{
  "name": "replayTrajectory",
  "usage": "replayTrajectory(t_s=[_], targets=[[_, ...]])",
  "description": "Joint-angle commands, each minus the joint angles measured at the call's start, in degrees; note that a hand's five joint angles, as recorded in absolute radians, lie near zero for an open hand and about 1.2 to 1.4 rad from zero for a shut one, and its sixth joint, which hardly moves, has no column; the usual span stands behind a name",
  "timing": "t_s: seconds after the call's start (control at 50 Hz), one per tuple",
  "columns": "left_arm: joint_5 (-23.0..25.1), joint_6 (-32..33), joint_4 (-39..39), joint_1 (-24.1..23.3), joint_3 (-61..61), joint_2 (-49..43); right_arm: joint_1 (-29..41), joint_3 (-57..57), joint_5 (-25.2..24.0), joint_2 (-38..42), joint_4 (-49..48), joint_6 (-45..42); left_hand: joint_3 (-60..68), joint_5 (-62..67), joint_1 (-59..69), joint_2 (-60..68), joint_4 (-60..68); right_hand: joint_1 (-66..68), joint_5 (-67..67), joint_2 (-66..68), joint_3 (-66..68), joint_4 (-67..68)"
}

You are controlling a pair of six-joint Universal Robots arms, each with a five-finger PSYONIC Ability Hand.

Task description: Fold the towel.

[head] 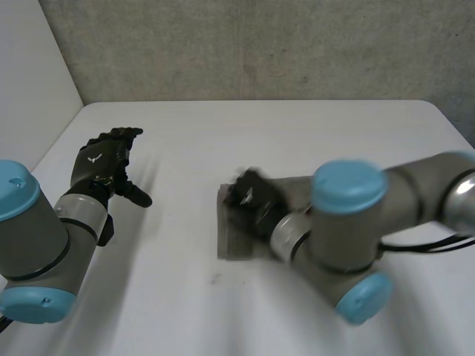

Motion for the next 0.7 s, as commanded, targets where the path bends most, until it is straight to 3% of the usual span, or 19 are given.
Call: replayTrajectory(t_s=[0.02, 0.04, 0.06, 0.08, 0.1, 0.12, 0.18, 0.3, 0.4, 0.46, 0.56, 0.62, 0.68, 0.7], targets=[[0.0, 0.01, 0.0, -0.04, 0.0, -0.04, 4.43, 1.61, -0.06, 3.75, 0.1, 2.22, 0.44, -1.66, -0.08, 0.52, 0.47, 3.39, 3.77, 4.26, 3.15, 3.02], [0.0, 0.01, 0.0, -0.04, 0.0, -0.13, 4.43, 1.88, 0.29, 3.66, -0.08, 2.48, 0.44, -1.66, -0.08, 0.52, 0.47, 3.39, 3.77, 4.26, 3.15, 3.02], [0.0, 0.1, 0.0, -0.04, 0.0, -0.13, 3.99, 1.97, 0.82, 2.97, 0.09, 2.65, 0.44, -1.66, -0.08, 0.52, 0.47, -13.21, -12.83, -12.33, -13.44, -13.57], [0.0, 0.1, 0.0, -0.04, 0.0, -0.13, 3.99, 1.97, 0.82, 2.96, 0.1, 2.65, 0.44, -1.66, -0.08, 0.52, 0.47, -13.37, -12.99, -12.5, -13.61, -13.74], [0.0, 0.1, 0.0, -0.04, 0.0, -0.22, 3.73, 2.31, 1.52, 1.92, 0.18, 3.0, 0.44, -1.66, -0.08, 0.52, 0.47, -47.51, -47.13, -46.64, -47.75, -47.88], [0.0, 0.1, 0.0, -0.04, 0.0, -0.22, 3.64, 2.93, 2.31, -0.1, 0.18, 3.88, 0.44, -1.66, -0.08, 0.52, 0.47, -66.61, -66.23, -65.74, -66.85, -66.98], [0.0, 0.19, 0.0, -0.13, 0.0, -0.4, 3.2, 3.72, 2.75, -3.02, 0.1, 5.47, 0.44, -1.66, -0.08, 0.52, 0.47, -66.61, -66.23, -65.74, -66.85, -66.98], [0.0, 0.19, 0.0, -0.13, 0.0, -0.57, -5.94, 8.65, 1.17, -12.6, -0.87, 15.57, 0.44, -1.66, -0.08, 0.52, 0.47, -66.61, -66.23, -65.74, -66.85, -66.98], [0.0, 0.28, 0.0, -0.48, 0.0, -0.66, -14.97, 14.61, -4.87, -19.53, -0.26, 23.21, 0.44, -1.66, -0.08, 0.52, 0.47, -66.61, -66.23, -65.74, -66.85, -66.98], [0.0, 0.28, 0.0, -0.57, 0.0, -0.75, -18.34, 16.73, -6.65, -20.77, -0.26, 24.1, 0.44, -1.66, -0.08, 0.52, 0.47, -66.61, -66.23, -65.74, -66.85, -66.98], [0.09, 0.28, 0.44, -0.57, -0.62, -0.75, -30.0, 25.85, -13.31, -22.97, -1.04, 25.15, 0.44, -1.66, -0.08, 0.52, 0.47, -66.61, -66.23, -65.74, -66.85, -66.98], [0.09, 0.28, 0.7, -0.57, -0.7, -0.75, -32.31, 27.81, -14.74, -22.97, -1.31, 25.15, 0.44, -1.66, -0.08, 0.52, 0.47, -66.61, -66.23, -65.74, -66.85, -66.98], [0.09, 0.37, 1.05, -0.57, -0.7, -1.01, -36.0, 31.23, -16.85, -22.09, -2.37, 24.28, 0.44, -1.66, -0.08, 0.52, 0.47, -59.3, -58.91, -58.42, -59.53, -59.66], [0.09, 0.37, 1.05, -0.66, -0.7, -1.1, -37.31, 32.54, -17.19, -21.31, -3.24, 23.93, 0.44, -1.66, -0.08, 0.52, 0.47, -51.3, -50.92, -50.43, -51.54, -51.67]])
